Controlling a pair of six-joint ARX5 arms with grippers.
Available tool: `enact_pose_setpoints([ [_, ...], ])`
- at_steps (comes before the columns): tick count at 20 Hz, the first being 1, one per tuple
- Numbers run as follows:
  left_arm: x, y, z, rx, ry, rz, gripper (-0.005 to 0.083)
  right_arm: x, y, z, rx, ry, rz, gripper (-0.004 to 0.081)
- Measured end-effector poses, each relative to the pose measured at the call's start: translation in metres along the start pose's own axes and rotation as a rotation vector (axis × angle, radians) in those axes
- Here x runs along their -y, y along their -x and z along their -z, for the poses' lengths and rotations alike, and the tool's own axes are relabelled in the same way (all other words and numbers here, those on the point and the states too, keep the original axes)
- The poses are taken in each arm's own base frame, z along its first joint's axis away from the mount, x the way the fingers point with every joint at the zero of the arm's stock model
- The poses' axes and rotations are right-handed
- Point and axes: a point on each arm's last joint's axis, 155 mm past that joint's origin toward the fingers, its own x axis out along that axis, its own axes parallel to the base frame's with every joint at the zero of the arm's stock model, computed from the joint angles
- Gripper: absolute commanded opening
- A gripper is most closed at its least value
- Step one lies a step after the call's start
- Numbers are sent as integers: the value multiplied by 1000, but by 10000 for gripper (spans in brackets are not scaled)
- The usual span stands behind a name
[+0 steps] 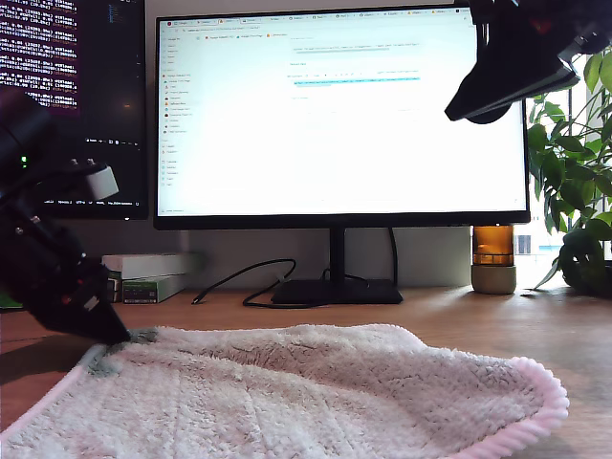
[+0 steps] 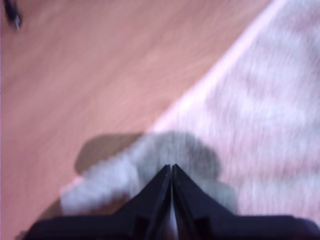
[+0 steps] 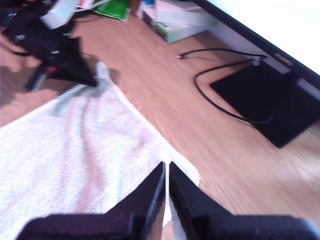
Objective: Fold the tea towel to a neat square and place it to the right
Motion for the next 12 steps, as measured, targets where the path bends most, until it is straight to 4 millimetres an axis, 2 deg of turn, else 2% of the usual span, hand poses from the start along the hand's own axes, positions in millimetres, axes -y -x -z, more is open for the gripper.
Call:
enact_pose_setpoints([
  [4, 7, 1, -46, 59, -41, 53, -23, -11, -25, 12, -42, -5, -60, -12],
  [6, 26, 7, -51, 50, -36, 127, -23, -13, -47, 20, -53, -12, -95, -12],
  [9, 48, 30, -56, 45, 16, 205, -23, -25, -79, 51, -129, -75, -176, -12],
  [12, 56, 68, -85, 130, 17, 216, -23, -19, -102, 71, -152, -108, -193, -12],
])
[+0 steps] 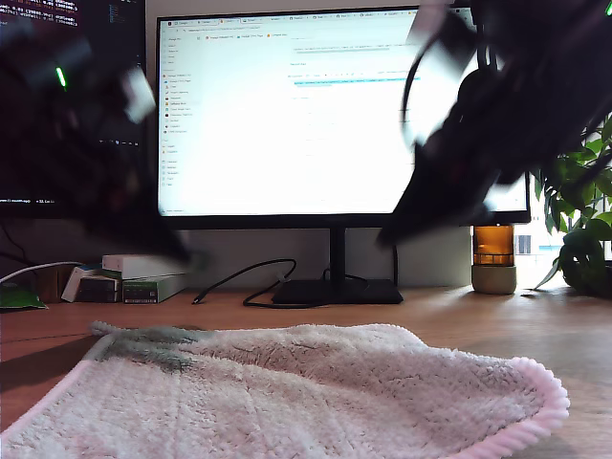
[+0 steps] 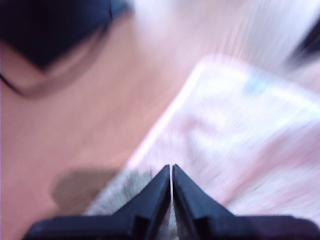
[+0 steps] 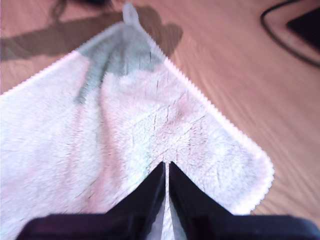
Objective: Fold the tea towel to a neat square and place it to the right
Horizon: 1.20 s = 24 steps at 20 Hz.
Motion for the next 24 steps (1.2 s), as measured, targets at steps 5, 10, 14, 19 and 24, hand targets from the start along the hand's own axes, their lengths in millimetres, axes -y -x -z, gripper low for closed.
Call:
enact_pose_setpoints([
  [5, 36, 37, -26, 53, -44, 24, -23, 46, -25, -7, 5, -38, 38, -12],
  [10, 49, 34, -22, 20, -50, 20, -23, 54, -44, 4, -30, -59, -28, -12],
  [14, 48, 38, -24, 23, -50, 7, -23, 40, -47, 30, -116, -72, -91, -12],
  [19, 48, 38, -22, 16, -44, 8, -23, 56, -44, 43, -165, -49, -21, -12],
  [24, 51, 37, -22, 16, -48, 14, -23, 62, -44, 49, -187, -34, 6, -12],
])
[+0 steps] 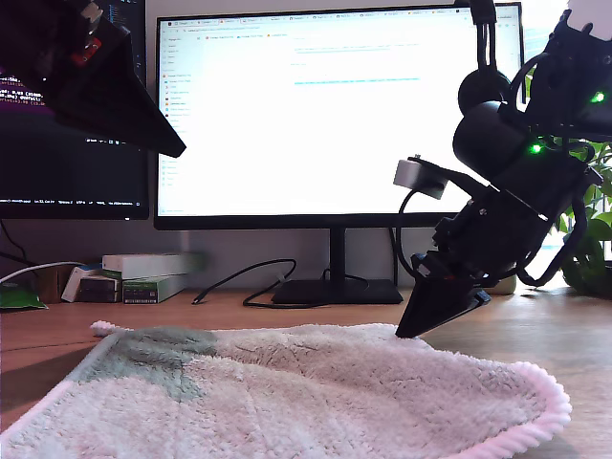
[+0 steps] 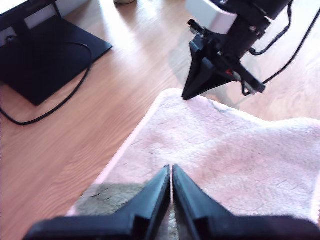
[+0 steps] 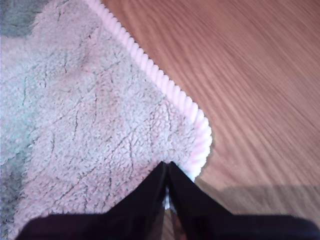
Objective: Fold the tea towel to a neat square and place it to the right
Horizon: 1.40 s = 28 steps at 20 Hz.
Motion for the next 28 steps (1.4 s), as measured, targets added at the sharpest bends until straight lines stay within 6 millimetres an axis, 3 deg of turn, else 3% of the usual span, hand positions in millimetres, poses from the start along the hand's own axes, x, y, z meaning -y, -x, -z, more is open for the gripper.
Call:
enact_pose_setpoints([
  [10, 3, 0, 6, -24, 11, 11, -23, 34, 3, 2, -50, 65, 184, -12],
  [22, -9, 0, -5, 12, -15, -51, -23, 27, 11, 3, -71, 41, 161, -12],
  [24, -7, 0, -8, 27, -26, -36, -23, 27, 25, -9, -46, 40, 176, -12],
  [28, -2, 0, -13, 48, -35, -11, -23, 31, 64, -55, 104, -4, 243, -12],
])
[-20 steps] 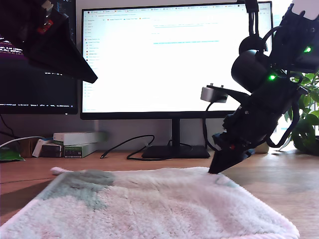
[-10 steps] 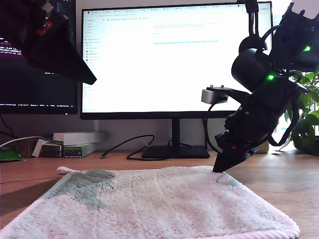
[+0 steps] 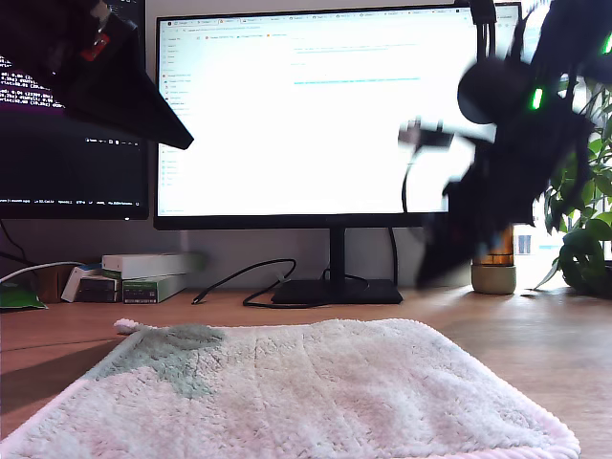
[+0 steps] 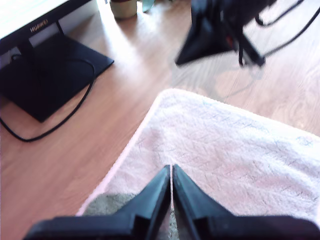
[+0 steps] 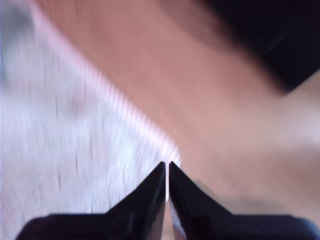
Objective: Fold the tea towel to a neat square and place it to the right
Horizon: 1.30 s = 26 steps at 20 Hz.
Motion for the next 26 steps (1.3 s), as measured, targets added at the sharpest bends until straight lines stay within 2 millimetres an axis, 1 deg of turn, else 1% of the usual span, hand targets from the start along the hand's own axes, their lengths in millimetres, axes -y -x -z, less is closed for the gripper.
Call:
enact_pose_setpoints([
  [1, -1, 0, -3, 13, -7, -4, -23, 2, 3, -6, 19, -37, 7, -12],
  [2, -2, 0, -6, 25, -9, -7, -23, 2, 3, -6, 20, -95, 7, -12],
  [3, -3, 0, -9, 35, 8, -10, -23, -1, 3, -3, 5, -158, 0, -12],
  [5, -4, 2, -10, 39, 37, -19, -23, -6, 6, 6, -36, -194, -15, -12],
  [6, -6, 6, -12, 43, 34, -39, -23, -8, 10, 7, -42, -196, -18, -12],
  [8, -10, 23, -23, 76, 15, -98, -23, -6, 23, -6, -3, -210, -2, -12],
  [10, -6, 40, -33, 114, -3, -116, -23, 0, 44, -25, 57, -204, 37, -12],
  [12, -5, 48, -32, 117, 0, -125, -23, 9, 68, -42, 119, -195, 98, -12],
  [13, -7, 49, -30, 109, 8, -129, -23, 10, 78, -45, 142, -193, 118, -12],
  [14, -9, 50, -28, 106, 18, -130, -23, 8, 87, -43, 155, -191, 131, -12],
  [15, -10, 51, -28, 106, 25, -129, -23, 4, 92, -34, 150, -190, 143, -12],
  [17, -10, 54, -24, 119, 35, -137, -23, -10, 96, -6, 116, -204, 142, -12],
  [19, -5, 55, -13, 134, 45, -136, -23, -18, 101, 19, 93, -239, 151, -12],
  [21, -1, 51, 3, 141, 88, -132, -23, -23, 114, 29, 105, -247, 165, -12],
  [23, 6, 46, 23, 136, 127, -113, -23, -29, 131, 32, 133, -240, 177, -12],
  [24, 10, 44, 33, 133, 145, -106, -23, -35, 138, 35, 138, -234, 172, -12],
  [26, 22, 43, 49, 145, 180, -83, -23, -50, 143, 44, 126, -219, 144, -12],
])
